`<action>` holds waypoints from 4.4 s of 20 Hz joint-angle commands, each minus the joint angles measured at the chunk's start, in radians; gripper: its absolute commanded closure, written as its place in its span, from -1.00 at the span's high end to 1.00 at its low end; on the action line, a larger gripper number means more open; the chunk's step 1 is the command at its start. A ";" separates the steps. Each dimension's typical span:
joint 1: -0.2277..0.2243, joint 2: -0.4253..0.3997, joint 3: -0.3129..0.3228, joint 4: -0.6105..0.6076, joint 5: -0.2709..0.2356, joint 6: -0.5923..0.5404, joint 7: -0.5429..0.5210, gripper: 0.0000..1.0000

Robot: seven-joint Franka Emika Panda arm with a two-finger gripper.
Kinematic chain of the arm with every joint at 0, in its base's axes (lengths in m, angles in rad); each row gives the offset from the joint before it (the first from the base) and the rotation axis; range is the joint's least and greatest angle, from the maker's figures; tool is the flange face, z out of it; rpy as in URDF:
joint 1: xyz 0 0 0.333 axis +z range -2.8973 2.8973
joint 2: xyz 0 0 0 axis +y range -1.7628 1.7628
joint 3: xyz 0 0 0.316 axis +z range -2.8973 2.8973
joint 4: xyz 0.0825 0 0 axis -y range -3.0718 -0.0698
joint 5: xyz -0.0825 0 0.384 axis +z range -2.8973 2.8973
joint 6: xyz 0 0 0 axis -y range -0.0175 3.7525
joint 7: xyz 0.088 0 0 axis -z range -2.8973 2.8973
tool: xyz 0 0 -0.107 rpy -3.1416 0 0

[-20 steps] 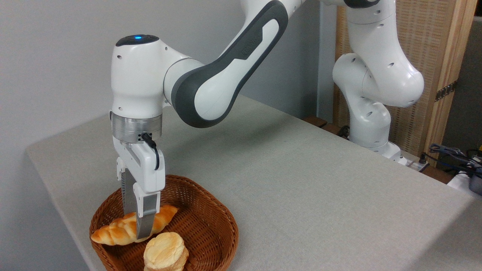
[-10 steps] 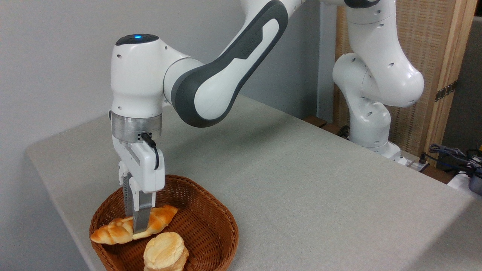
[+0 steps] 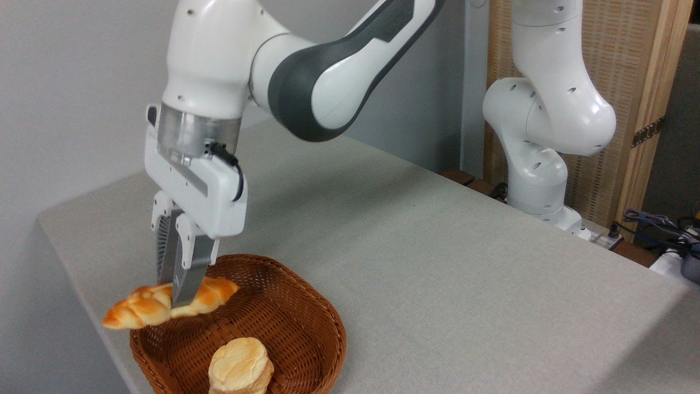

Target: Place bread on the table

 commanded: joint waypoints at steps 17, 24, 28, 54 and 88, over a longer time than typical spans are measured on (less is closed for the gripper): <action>-0.056 -0.423 0.044 -0.383 -0.031 -0.501 0.003 0.17; -0.111 -0.409 0.039 -0.425 -0.025 -0.500 0.001 1.00; -0.122 -0.398 0.039 -0.423 -0.025 -0.498 0.001 1.00; -0.120 -0.348 0.126 -0.148 -0.022 -0.523 -0.011 1.00; -0.016 -0.105 0.071 0.227 0.018 -0.799 -0.037 1.00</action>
